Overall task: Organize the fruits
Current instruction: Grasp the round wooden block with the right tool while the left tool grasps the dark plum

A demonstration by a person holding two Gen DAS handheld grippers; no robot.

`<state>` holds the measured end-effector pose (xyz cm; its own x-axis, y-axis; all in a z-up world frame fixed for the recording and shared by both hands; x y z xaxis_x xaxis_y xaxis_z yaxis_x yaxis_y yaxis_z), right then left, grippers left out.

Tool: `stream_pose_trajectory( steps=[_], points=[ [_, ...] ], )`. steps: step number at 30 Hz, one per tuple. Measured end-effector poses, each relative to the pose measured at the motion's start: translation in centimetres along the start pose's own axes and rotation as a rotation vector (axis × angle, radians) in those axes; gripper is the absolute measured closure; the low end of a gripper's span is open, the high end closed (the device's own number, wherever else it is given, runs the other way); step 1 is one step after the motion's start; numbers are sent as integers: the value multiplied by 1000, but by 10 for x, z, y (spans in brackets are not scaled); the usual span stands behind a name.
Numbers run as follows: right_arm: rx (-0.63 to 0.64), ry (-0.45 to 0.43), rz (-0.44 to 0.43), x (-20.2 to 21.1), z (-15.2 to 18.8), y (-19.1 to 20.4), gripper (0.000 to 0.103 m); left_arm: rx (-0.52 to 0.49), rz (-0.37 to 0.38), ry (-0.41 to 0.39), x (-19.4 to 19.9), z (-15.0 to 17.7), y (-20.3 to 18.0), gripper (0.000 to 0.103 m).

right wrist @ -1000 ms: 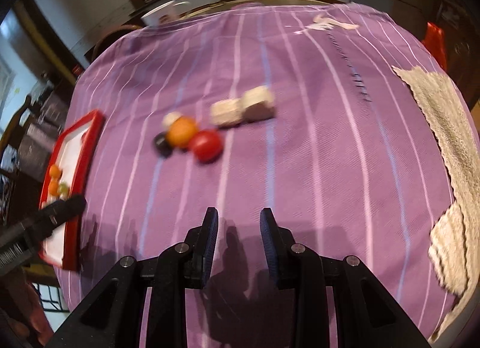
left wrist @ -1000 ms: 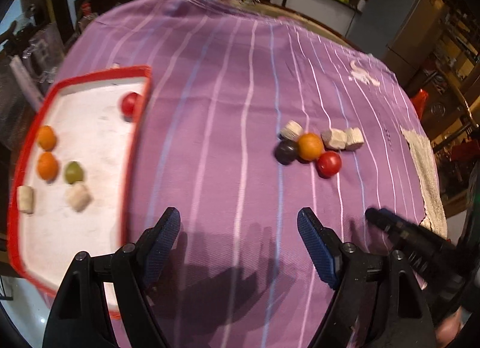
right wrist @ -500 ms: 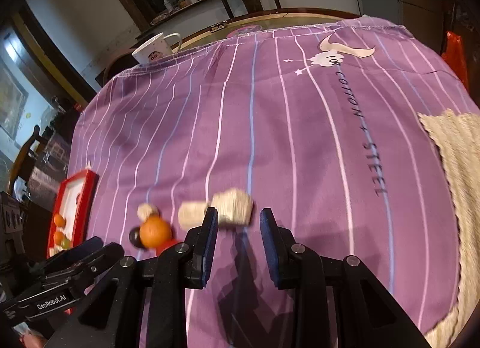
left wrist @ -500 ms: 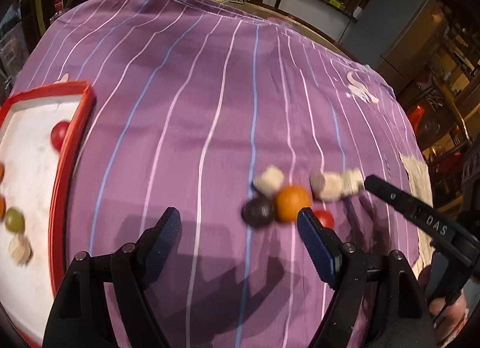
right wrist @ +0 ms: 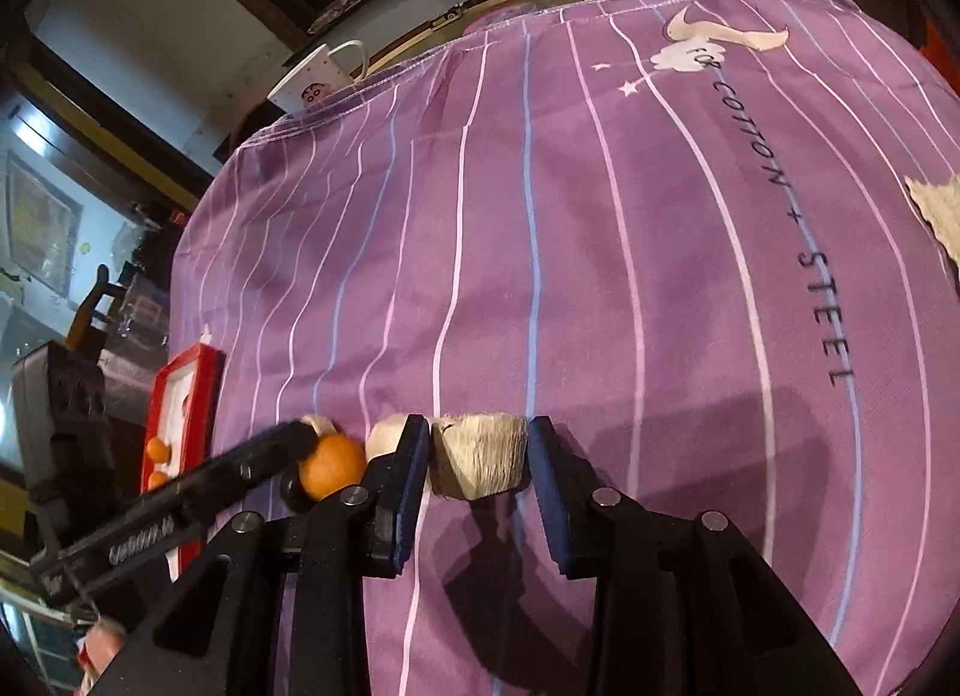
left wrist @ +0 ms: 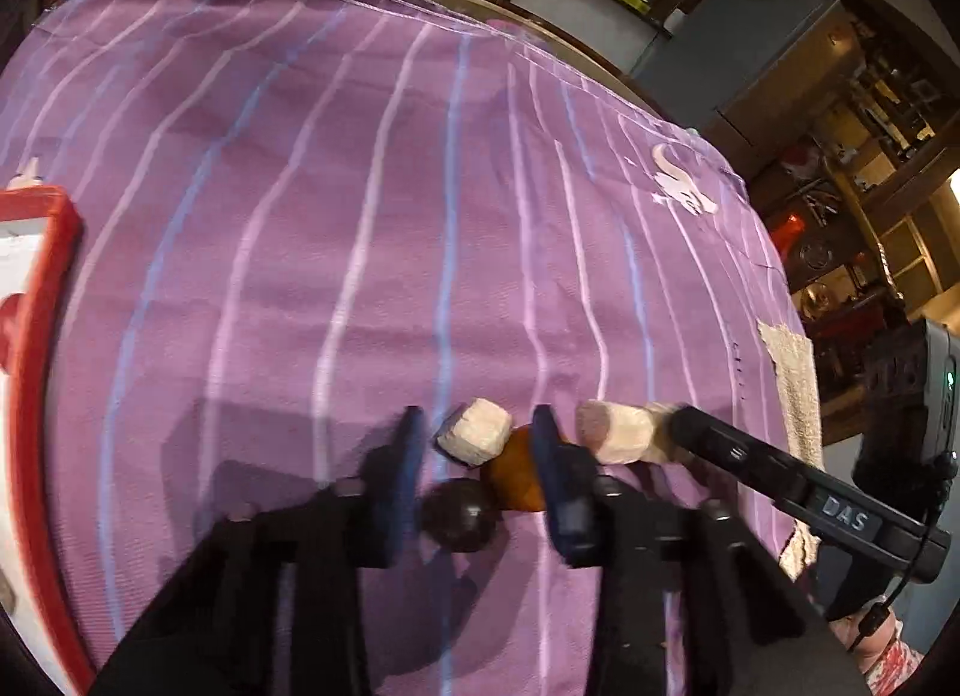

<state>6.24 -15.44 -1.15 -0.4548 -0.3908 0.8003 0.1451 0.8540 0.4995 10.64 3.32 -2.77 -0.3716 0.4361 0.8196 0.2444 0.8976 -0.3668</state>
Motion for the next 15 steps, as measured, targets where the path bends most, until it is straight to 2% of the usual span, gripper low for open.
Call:
stream_pose_trajectory(
  steps=[2, 5, 6, 11, 15],
  points=[
    [-19, 5, -6, 7, 5, -5, 66, 31, -7, -11, 7, 1, 13, 71],
    [-36, -13, 18, 17, 11, -14, 66, 45, -81, -8, 17, 4, 31, 72],
    [-38, -20, 28, 20, 13, -17, 66, 54, -85, -10, 21, 6, 37, 72],
    [-4, -52, 95, 37, 24, -27, 65, 96, -65, -22, 37, 22, 48, 71],
    [53, -59, 120, 39, 31, -24, 65, 45, -42, -23, 37, 33, 32, 63]
  ],
)
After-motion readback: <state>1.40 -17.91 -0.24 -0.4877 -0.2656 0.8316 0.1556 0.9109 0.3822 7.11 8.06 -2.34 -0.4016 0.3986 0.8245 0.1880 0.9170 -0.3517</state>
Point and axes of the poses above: each gripper's, at about its wrist camera, not at the fingertips, and x roughly against the way its jaws point, y to its left, z to its underside, the point moved 6 cm from there along -x, roughly the way its jaws point, and after that the axes turned 5 degrees about -x, right-handed, at the moved point
